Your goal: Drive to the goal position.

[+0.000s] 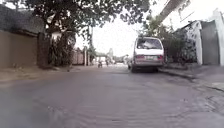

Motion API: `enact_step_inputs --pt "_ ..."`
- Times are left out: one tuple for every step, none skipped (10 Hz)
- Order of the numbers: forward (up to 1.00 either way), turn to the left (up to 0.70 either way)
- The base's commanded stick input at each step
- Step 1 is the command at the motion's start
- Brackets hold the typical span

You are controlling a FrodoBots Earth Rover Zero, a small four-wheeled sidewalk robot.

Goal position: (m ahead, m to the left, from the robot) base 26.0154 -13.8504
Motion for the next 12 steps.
enact_step_inputs --pt "1.00 0.00" --pt "1.00 0.00" --pt "1.00 0.00" --pt "1.00 -0.27" --pt "1.00 -0.40" --pt "1.00 -0.19" --pt "1.00 0.00" --pt "1.00 0.00" --pt "1.00 0.00" --pt "1.00 0.00" --pt "1.00 0.00" --pt "1.00 0.00"
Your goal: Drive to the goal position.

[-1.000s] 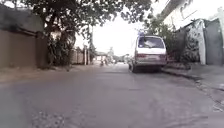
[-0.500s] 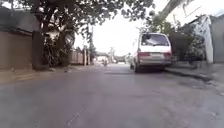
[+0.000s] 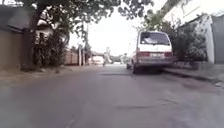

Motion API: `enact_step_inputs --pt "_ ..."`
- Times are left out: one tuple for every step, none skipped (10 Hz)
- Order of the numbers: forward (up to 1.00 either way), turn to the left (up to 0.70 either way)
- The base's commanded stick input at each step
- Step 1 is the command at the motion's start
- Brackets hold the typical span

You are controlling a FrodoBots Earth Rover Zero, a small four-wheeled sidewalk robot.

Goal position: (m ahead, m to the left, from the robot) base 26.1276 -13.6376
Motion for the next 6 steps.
enact_step_inputs --pt "1.00 0.00" --pt "1.00 0.00" --pt "1.00 0.00" --pt "1.00 0.00" --pt "1.00 0.00" --pt "1.00 0.00"
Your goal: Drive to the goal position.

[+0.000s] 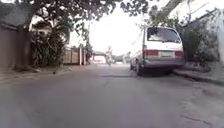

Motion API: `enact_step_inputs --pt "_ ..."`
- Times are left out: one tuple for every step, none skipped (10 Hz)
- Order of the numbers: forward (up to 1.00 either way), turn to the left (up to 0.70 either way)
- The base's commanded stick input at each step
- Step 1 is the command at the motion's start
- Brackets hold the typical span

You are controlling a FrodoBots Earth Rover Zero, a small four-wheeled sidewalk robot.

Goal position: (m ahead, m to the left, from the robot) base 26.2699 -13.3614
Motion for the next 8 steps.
enact_step_inputs --pt "1.00 0.00" --pt "1.00 0.00" --pt "1.00 0.00" --pt "1.00 0.00" --pt "1.00 0.00" --pt "1.00 0.00" --pt "1.00 0.00" --pt "1.00 -0.37"
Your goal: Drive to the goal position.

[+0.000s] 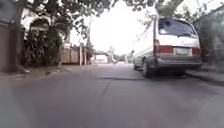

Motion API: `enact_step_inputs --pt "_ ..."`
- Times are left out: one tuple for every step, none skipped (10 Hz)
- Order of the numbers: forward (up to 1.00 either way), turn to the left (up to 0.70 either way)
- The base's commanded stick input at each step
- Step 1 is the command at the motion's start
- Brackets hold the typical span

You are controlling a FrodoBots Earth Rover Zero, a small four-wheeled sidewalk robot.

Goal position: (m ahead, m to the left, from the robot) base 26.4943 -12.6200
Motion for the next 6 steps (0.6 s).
enact_step_inputs --pt "1.00 -0.40" --pt "1.00 -0.40" --pt "1.00 -0.08" --pt "1.00 0.00" --pt "1.00 0.00" --pt "1.00 0.00"
